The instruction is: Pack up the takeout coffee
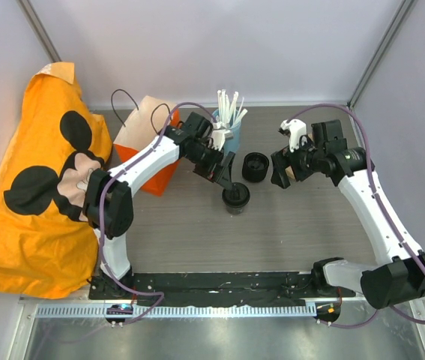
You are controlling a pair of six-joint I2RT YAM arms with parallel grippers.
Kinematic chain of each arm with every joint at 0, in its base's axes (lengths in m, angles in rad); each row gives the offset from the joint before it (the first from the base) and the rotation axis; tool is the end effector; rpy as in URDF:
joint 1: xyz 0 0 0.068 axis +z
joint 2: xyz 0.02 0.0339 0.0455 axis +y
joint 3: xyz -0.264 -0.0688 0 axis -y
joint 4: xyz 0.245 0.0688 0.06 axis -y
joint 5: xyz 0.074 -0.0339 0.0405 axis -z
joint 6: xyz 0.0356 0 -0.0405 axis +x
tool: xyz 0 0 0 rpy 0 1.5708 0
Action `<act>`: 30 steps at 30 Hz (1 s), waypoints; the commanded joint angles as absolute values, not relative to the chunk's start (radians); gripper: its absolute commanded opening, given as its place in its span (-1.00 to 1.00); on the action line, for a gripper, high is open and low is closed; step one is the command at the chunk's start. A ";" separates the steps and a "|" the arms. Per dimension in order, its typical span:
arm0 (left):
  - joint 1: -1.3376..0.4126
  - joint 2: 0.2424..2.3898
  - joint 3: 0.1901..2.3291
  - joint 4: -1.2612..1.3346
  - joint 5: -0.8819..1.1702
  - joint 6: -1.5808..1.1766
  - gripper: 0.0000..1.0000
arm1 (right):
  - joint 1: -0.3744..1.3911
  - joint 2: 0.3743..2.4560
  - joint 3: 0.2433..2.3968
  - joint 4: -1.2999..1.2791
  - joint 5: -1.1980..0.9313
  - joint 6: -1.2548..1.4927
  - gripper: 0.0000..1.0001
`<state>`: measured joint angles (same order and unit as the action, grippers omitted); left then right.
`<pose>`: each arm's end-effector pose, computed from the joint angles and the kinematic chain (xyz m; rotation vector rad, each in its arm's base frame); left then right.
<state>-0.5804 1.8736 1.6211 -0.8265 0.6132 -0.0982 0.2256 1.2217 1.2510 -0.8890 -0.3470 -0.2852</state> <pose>0.3230 -0.2363 0.2715 0.8530 2.5706 -1.0315 0.2341 0.0662 0.3473 -0.7558 2.2776 0.3930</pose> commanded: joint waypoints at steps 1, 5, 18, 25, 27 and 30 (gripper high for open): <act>-0.603 1.902 1.690 -0.744 0.653 -0.138 0.99 | 0.210 1.167 1.253 -0.838 -0.399 -0.262 0.82; -0.615 1.928 1.687 -0.719 0.666 -0.153 0.99 | 0.203 1.163 1.244 -0.838 -0.413 -0.264 0.83; -0.621 1.951 1.635 -0.689 0.687 -0.137 0.99 | 0.199 1.152 1.250 -0.854 -0.431 -0.273 0.83; -0.621 1.962 1.620 -0.684 0.709 -0.086 0.88 | 0.199 1.149 1.246 -0.857 -0.437 -0.278 0.83; -0.621 1.967 1.617 -0.684 0.701 -0.077 0.83 | 0.198 1.149 1.246 -0.857 -0.439 -0.278 0.83; -0.621 1.979 1.617 -0.681 0.695 -0.074 0.75 | 0.198 1.147 1.246 -0.859 -0.443 -0.276 0.83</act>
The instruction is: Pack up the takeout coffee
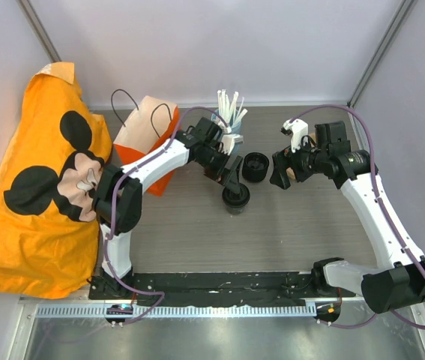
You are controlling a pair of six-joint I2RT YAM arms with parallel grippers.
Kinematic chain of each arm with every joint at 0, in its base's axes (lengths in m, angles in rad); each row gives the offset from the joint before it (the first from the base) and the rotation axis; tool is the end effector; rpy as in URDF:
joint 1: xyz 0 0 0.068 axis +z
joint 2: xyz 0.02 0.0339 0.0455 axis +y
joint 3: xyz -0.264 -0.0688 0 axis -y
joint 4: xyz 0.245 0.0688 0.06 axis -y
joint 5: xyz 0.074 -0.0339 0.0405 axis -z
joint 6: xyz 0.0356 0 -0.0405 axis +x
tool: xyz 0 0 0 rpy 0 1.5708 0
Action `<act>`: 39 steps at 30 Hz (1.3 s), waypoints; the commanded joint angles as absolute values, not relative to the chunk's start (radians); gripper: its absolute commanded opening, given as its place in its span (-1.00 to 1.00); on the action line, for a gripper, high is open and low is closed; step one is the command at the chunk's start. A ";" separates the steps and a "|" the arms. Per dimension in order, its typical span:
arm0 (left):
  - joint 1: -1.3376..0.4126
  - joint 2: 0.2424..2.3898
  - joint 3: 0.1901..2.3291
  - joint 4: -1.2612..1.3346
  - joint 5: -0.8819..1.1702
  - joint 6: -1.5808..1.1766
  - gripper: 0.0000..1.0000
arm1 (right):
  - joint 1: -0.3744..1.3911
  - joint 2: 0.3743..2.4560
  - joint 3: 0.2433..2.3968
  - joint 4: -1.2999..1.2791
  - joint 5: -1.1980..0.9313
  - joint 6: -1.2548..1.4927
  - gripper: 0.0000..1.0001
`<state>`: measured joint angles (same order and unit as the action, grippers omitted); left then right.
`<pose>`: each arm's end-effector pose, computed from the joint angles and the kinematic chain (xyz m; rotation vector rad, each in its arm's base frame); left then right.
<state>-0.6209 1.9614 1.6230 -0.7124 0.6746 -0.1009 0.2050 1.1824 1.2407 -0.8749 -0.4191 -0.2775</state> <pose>0.3304 -0.2637 0.2445 0.9285 2.5199 -1.1285 0.2262 0.0618 0.3544 -0.7494 2.2219 0.4631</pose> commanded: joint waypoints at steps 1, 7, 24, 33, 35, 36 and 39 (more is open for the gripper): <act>-0.621 1.980 1.617 -0.681 0.695 -0.074 0.72 | 0.199 1.149 1.247 -0.859 -0.446 -0.275 0.83; -0.621 1.987 1.600 -0.669 0.678 -0.067 0.67 | 0.199 1.149 1.243 -0.861 -0.457 -0.276 0.83; -0.620 2.032 1.594 -0.652 0.693 -0.063 0.37 | 0.199 1.150 1.218 -0.867 -0.523 -0.284 0.83; -0.609 2.091 1.595 -0.661 0.764 -0.052 0.01 | 0.199 1.177 1.143 -0.805 -0.584 -0.267 0.81; -0.607 2.108 1.608 -0.678 0.785 -0.043 -0.03 | 0.199 1.186 1.123 -0.789 -0.604 -0.259 0.81; -0.607 2.121 1.609 -0.681 0.793 -0.040 -0.08 | 0.199 1.196 1.115 -0.767 -0.607 -0.250 0.80; -0.607 2.135 1.611 -0.689 0.805 -0.035 -0.15 | 0.198 1.216 1.089 -0.723 -0.617 -0.235 0.78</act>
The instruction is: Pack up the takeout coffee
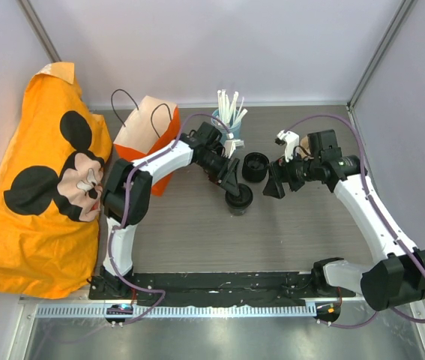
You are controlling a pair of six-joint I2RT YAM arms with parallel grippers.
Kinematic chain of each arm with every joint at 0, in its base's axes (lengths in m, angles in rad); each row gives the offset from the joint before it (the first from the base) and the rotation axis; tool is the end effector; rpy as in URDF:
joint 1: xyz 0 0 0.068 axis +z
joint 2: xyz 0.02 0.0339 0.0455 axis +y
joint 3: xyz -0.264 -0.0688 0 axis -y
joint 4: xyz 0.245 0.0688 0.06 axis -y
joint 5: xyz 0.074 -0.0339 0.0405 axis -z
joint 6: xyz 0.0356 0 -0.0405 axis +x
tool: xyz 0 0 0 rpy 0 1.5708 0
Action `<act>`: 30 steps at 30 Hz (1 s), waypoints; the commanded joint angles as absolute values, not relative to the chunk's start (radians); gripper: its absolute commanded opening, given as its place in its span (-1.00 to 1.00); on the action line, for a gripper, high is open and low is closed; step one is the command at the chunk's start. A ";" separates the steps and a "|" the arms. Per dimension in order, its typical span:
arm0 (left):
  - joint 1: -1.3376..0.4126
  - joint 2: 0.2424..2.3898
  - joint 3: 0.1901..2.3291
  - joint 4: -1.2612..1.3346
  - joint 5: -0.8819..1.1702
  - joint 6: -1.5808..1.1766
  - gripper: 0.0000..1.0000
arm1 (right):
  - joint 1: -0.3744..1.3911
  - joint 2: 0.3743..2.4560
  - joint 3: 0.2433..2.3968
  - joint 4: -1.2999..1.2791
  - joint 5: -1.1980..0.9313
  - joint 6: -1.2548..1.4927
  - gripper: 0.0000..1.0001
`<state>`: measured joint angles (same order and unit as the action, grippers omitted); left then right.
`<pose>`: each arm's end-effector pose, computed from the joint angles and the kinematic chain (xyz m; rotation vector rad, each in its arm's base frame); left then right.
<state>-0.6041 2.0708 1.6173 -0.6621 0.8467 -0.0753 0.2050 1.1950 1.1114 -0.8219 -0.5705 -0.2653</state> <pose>0.3437 -0.2696 0.2041 0.9731 2.5209 -1.3492 0.2276 0.0670 0.3166 -0.7898 2.2606 0.6735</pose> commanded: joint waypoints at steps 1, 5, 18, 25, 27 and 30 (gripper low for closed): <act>-0.607 2.134 1.611 -0.693 0.799 -0.034 -0.15 | 0.199 1.233 1.078 -0.710 -0.627 -0.230 0.77; -0.607 2.129 1.602 -0.695 0.766 -0.032 -0.18 | 0.198 1.279 1.051 -0.657 -0.681 -0.203 0.69; -0.612 2.105 1.555 -0.677 0.624 -0.048 -0.33 | 0.052 1.557 1.037 -0.606 -1.058 -0.110 0.30; -0.623 2.098 1.554 -0.676 0.578 -0.044 -0.36 | 0.049 1.650 1.039 -0.604 -1.147 -0.098 0.18; -0.623 2.098 1.552 -0.673 0.574 -0.046 -0.37 | 0.051 1.669 1.040 -0.601 -1.170 -0.089 0.15; -0.624 2.098 1.546 -0.667 0.568 -0.051 -0.38 | 0.054 1.686 1.037 -0.584 -1.178 -0.068 0.10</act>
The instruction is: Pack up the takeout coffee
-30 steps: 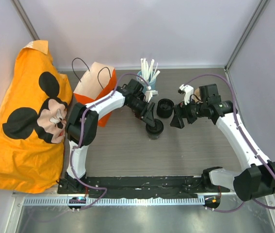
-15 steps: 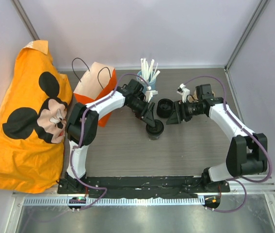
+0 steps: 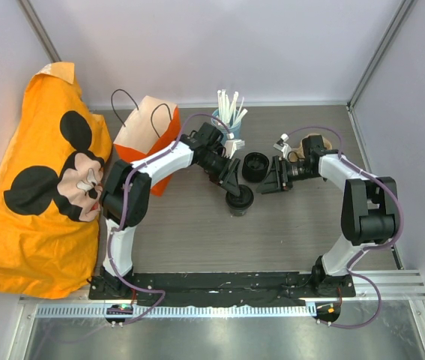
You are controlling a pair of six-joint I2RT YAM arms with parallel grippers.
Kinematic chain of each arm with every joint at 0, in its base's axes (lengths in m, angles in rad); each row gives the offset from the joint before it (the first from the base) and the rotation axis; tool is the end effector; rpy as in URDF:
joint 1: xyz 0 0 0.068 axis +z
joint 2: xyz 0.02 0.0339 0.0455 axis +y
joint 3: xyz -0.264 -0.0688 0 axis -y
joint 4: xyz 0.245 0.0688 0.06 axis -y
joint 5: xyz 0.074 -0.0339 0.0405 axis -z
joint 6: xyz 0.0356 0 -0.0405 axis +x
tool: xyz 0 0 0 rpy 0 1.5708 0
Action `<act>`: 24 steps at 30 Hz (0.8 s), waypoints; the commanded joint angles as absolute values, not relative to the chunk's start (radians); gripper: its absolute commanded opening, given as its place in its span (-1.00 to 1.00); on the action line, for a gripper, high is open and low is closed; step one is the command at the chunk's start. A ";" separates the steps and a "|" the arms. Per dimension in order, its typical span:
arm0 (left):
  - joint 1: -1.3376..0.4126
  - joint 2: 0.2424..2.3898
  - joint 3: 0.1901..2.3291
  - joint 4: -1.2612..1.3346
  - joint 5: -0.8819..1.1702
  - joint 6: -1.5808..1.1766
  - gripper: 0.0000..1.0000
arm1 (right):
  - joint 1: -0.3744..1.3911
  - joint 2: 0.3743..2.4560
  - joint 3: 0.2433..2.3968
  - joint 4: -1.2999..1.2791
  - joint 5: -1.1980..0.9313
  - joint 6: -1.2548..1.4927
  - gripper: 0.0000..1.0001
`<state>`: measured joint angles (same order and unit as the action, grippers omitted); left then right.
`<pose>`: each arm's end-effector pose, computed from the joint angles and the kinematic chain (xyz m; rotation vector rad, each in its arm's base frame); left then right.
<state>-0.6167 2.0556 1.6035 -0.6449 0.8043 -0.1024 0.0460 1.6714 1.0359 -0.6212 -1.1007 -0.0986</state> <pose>0.3398 -0.2723 0.2062 0.9528 2.5353 -1.3015 0.3054 0.0458 0.1933 -0.4098 2.3995 1.4760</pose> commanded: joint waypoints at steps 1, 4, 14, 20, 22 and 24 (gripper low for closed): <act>-0.624 2.098 1.545 -0.666 0.566 -0.051 -0.38 | 0.057 1.693 1.035 -0.572 -1.177 -0.061 0.08; -0.626 2.102 1.545 -0.664 0.563 -0.052 -0.40 | 0.080 1.706 1.031 -0.555 -1.158 -0.051 0.07; -0.627 2.103 1.542 -0.658 0.569 -0.055 -0.40 | 0.123 1.761 1.031 -0.512 -1.126 -0.018 -0.15; -0.627 2.105 1.539 -0.654 0.572 -0.057 -0.41 | 0.120 1.749 1.020 -0.506 -1.169 -0.017 -0.21; -0.627 2.105 1.537 -0.653 0.572 -0.058 -0.42 | 0.114 1.743 1.020 -0.508 -1.201 -0.018 -0.16; -0.627 2.103 1.534 -0.653 0.572 -0.058 -0.42 | 0.107 1.735 1.017 -0.506 -1.215 -0.025 -0.14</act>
<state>-0.6197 2.0499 1.5936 -0.6319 0.7944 -0.1204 0.1181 1.7542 1.0264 -0.5381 -1.1679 -0.0090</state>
